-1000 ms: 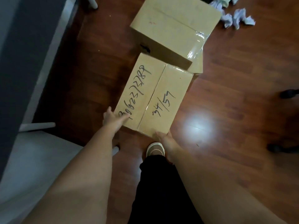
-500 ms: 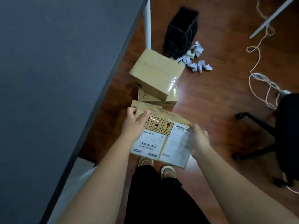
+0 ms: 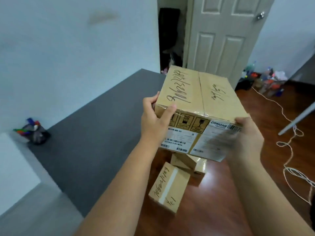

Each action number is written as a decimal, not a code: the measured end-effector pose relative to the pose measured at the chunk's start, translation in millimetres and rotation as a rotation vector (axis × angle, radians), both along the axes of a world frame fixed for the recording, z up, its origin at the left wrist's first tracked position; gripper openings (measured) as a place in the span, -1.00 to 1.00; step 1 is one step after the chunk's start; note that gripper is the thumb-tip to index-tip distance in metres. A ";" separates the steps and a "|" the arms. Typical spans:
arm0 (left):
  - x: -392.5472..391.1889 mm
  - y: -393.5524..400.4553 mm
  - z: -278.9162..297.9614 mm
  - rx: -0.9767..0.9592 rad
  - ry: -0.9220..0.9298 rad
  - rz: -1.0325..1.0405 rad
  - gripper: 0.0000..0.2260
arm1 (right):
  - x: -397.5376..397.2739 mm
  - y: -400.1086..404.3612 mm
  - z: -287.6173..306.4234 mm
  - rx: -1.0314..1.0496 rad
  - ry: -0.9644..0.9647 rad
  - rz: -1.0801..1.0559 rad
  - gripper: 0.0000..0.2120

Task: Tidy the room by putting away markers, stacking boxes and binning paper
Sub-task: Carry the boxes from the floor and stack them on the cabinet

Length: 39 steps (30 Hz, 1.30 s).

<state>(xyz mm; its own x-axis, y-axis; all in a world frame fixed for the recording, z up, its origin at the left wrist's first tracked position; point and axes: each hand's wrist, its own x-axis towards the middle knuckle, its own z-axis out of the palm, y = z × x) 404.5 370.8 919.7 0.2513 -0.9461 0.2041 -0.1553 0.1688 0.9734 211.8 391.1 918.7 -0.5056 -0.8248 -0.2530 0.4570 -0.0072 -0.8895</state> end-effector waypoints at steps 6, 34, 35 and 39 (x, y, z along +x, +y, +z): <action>152.0 78.6 53.0 -0.197 0.107 0.324 -0.69 | 165.9 20.5 47.5 -0.219 -0.050 0.317 -0.51; 571.3 342.2 -32.3 0.862 -1.061 0.950 -0.42 | 661.3 144.2 -66.4 -0.542 0.613 1.118 -0.76; 578.2 340.0 -32.5 0.877 -1.051 0.946 -0.43 | 665.7 143.0 -68.1 -0.560 0.648 1.118 -0.77; 590.2 332.3 -29.3 0.910 -1.017 0.882 -0.44 | 659.4 126.7 -65.2 -0.589 0.778 1.288 -0.77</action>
